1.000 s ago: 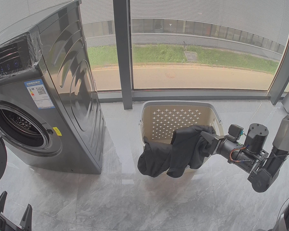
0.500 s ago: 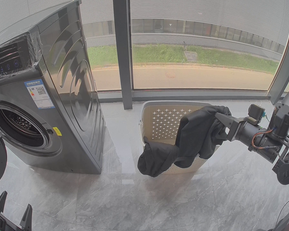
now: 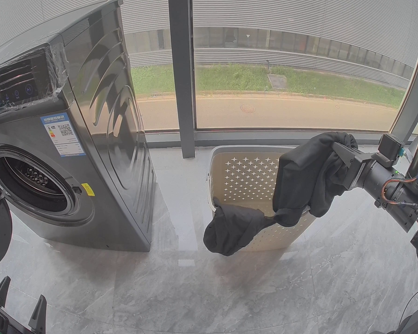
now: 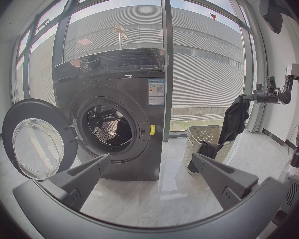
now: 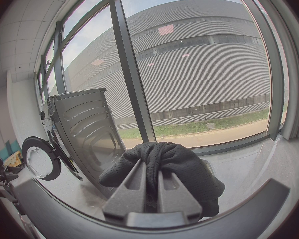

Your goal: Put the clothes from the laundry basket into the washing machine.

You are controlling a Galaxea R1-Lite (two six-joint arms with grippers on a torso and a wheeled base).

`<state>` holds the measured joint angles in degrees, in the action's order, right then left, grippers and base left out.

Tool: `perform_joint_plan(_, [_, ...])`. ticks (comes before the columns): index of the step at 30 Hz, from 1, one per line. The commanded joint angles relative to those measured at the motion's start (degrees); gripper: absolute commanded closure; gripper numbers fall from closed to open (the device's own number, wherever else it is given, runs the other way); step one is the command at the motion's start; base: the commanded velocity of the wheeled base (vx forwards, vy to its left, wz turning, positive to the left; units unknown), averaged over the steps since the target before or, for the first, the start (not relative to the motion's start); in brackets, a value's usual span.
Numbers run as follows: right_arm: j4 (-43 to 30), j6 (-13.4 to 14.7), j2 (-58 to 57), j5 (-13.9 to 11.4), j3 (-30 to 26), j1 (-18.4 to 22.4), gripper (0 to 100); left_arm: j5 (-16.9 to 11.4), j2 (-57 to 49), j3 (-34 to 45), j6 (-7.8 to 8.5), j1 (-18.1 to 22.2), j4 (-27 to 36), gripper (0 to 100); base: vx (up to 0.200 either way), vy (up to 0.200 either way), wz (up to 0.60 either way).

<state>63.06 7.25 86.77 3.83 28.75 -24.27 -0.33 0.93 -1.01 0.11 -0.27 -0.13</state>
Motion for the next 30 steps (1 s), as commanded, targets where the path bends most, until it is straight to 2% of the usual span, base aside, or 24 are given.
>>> perform_joint_plan(1, [-0.22, -0.31, -0.73, 1.01, 0.08, -0.07, 100, -0.02, -0.75, 0.92, 0.07, 0.00, -0.04, 0, 0.000, 0.200, 0.00])
perform_joint_plan(5, [-1.71, -2.24, -1.08, 3.47, 0.17, -0.16, 100, -0.02, -0.75, 0.92, -0.02, 0.00, -0.04, 0, 0.000, 0.200, 0.00])
perform_joint_plan(8, [-2.33, -2.33, -2.05, 3.99, 0.17, -1.04, 100, -0.02, -0.75, 0.92, -0.02, 0.00, -0.04, 0, 0.000, 0.200, 0.00])
perform_joint_plan(15, [-7.87, -2.33, -6.18, 7.69, 1.93, -4.38, 100, -0.02, -0.75, 0.84, 0.07, 0.00, -0.04, 0, 0.000, 0.171, 0.00])
perform_joint_plan(20, [-9.45, -2.24, -7.67, 7.77, 2.28, -6.58, 100, -0.11, -0.66, 0.92, 0.07, 0.00, -0.04, 0, 0.000, 0.000, 0.00])
perform_joint_plan(30, [-9.45, -2.16, -7.67, 7.60, 1.75, -6.75, 100, -0.37, -0.75, 0.84, -0.11, 0.00, 0.05, 0, -0.200, 0.000, 0.00])
